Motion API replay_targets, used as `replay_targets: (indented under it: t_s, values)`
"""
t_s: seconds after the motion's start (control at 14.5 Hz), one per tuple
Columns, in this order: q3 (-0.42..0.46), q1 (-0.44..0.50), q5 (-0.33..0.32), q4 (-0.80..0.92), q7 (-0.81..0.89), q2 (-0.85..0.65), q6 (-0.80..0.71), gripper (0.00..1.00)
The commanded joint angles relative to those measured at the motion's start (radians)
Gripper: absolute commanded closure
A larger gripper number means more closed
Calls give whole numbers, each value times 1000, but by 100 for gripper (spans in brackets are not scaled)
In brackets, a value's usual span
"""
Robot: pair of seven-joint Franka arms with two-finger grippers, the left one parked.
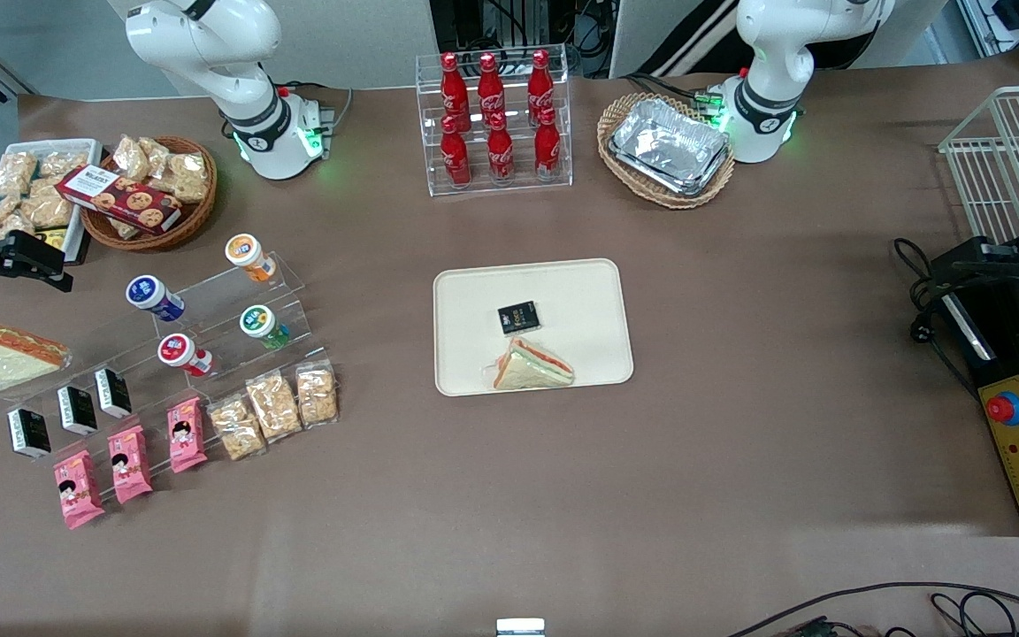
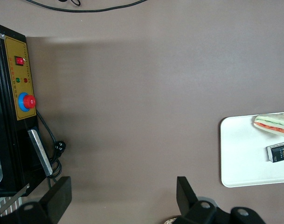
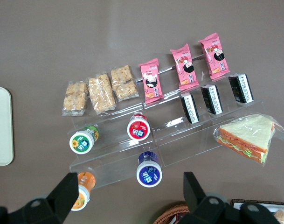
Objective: Place green gum on tray
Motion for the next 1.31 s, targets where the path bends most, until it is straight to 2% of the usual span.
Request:
replay_targets:
  t_s: [0.0, 0.48, 0.69, 1.04, 1.24]
  values:
    - [-6, -11, 4, 9, -12, -5, 3, 0]
    - [-3, -1, 8, 13, -3, 3, 6, 0]
    - [-7, -12, 57, 13, 13, 0, 0, 0]
    - [-7, -12, 66, 13, 20, 0, -19, 0]
    - [4, 5, 66, 3, 98, -9, -75, 0]
